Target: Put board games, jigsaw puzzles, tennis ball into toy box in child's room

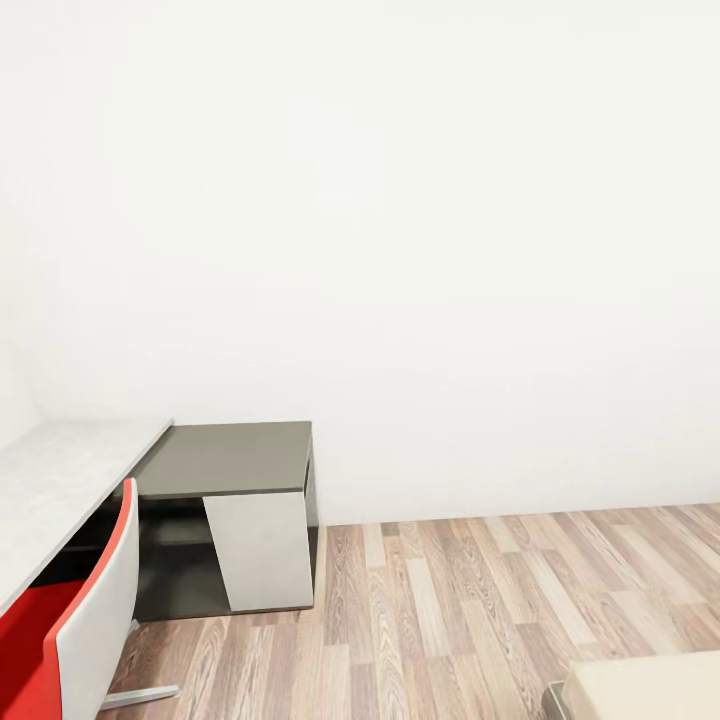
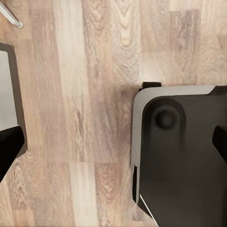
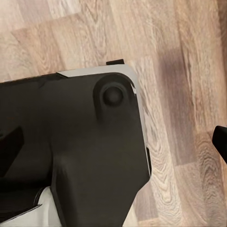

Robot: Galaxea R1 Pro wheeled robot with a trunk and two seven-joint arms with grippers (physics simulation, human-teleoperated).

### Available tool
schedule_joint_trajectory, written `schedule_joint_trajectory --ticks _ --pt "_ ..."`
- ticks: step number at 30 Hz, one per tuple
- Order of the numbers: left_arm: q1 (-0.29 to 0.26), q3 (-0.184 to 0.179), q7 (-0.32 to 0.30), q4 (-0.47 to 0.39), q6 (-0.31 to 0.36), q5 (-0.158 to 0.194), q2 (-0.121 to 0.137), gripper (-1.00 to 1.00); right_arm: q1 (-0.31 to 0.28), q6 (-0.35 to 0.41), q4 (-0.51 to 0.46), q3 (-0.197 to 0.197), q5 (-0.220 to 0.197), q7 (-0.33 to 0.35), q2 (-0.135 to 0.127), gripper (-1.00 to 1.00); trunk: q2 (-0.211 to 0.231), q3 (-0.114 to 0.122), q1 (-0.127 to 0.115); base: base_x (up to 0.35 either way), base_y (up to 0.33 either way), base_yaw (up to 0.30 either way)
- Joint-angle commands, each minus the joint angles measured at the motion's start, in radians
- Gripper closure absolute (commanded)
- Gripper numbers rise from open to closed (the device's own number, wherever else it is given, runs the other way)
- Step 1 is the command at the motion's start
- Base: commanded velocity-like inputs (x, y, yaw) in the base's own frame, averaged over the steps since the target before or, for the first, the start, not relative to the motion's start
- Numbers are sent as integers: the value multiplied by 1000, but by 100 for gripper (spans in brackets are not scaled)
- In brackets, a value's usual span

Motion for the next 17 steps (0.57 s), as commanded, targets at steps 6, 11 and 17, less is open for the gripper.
schedule_joint_trajectory --ticks 6,11,17 --pt "0 8 2 0 -5 -11 -1 -100 0 -4 1 -5 -6 2 -10 -100 -1 0 0 0 0 0" --pt "0 8 2 0 -4 -9 -2 -100 0 -4 1 -4 -6 2 -12 -100 -1 0 0 0 0 0" --pt "0 8 2 0 -5 -10 -2 -100 0 -4 1 -4 -7 2 -1 -100 -1 0 0 0 0 0"
